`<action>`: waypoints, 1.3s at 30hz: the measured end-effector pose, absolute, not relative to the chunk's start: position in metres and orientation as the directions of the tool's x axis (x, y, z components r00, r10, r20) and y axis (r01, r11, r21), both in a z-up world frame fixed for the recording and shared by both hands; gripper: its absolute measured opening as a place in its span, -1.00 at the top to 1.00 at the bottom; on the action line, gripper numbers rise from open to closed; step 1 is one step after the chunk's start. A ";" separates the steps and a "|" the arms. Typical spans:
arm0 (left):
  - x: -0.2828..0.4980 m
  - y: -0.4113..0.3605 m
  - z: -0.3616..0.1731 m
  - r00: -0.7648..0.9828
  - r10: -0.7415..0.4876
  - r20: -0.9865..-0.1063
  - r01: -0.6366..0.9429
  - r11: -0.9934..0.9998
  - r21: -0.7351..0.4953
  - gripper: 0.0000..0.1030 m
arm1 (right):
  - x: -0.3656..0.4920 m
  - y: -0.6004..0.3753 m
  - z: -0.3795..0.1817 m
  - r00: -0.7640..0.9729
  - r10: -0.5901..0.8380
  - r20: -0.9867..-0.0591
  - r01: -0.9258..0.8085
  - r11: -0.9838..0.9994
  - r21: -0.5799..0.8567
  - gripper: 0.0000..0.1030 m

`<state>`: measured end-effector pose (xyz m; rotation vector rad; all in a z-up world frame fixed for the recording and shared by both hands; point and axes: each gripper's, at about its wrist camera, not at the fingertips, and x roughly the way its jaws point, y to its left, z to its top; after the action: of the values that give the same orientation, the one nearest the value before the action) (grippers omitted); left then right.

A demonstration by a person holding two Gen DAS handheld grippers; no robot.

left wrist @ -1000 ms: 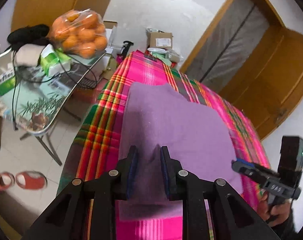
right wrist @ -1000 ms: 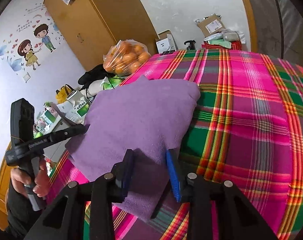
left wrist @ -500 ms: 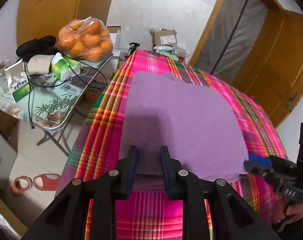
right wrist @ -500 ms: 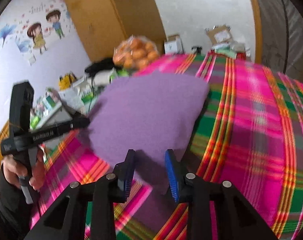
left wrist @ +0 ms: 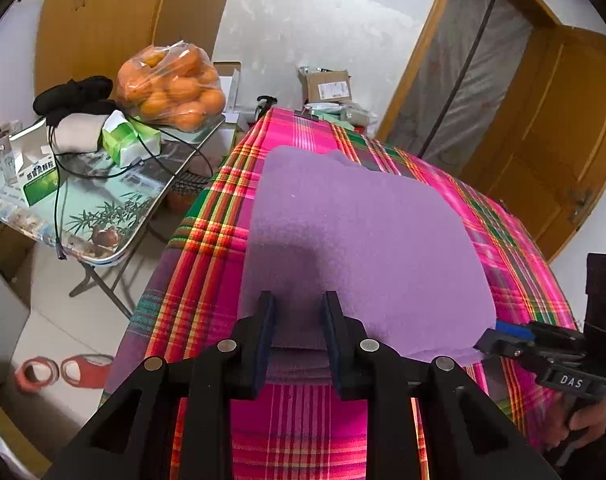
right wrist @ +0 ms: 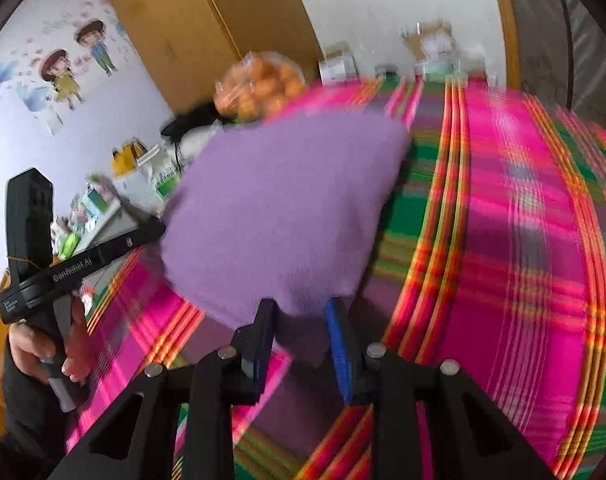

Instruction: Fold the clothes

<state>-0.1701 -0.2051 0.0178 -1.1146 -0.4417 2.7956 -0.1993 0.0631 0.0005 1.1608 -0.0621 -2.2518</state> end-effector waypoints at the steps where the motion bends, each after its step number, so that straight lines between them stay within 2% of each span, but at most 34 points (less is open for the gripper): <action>1: -0.170 -0.205 0.018 -0.728 0.199 -0.657 0.014 -0.952 -0.305 0.52 | -0.199 0.062 0.000 -0.438 -0.523 -0.731 0.486 -0.822 0.297 0.46; 12: -0.157 -0.199 0.021 -0.732 0.173 -0.659 0.033 -0.957 -0.288 0.52 | -0.172 0.069 0.001 -0.455 -0.469 -0.757 0.441 -0.857 0.267 0.48; 16: -0.141 -0.190 0.016 -0.713 0.201 -0.672 0.020 -0.951 -0.307 0.52 | -0.151 0.083 0.002 -0.465 -0.447 -0.764 0.426 -0.870 0.249 0.48; 25: -0.092 -0.153 0.012 -0.674 0.137 -0.726 0.026 -0.978 -0.208 0.51 | -0.104 0.086 0.004 -0.533 -0.335 -0.777 0.409 -0.906 0.110 0.47; 35: -0.074 -0.133 0.009 -0.655 0.044 -0.755 0.045 -0.994 -0.096 0.51 | -0.088 0.073 0.002 -0.564 -0.291 -0.773 0.414 -0.909 0.040 0.27; 39: -0.076 -0.124 0.009 -0.648 -0.012 -0.762 0.045 -0.999 -0.023 0.48 | -0.085 0.068 0.001 -0.563 -0.283 -0.776 0.430 -0.902 0.017 0.12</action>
<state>-0.0762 -0.1236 0.0090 -1.3311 -0.0623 2.8794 -0.0854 0.0685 0.0013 1.1752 0.2440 -2.4554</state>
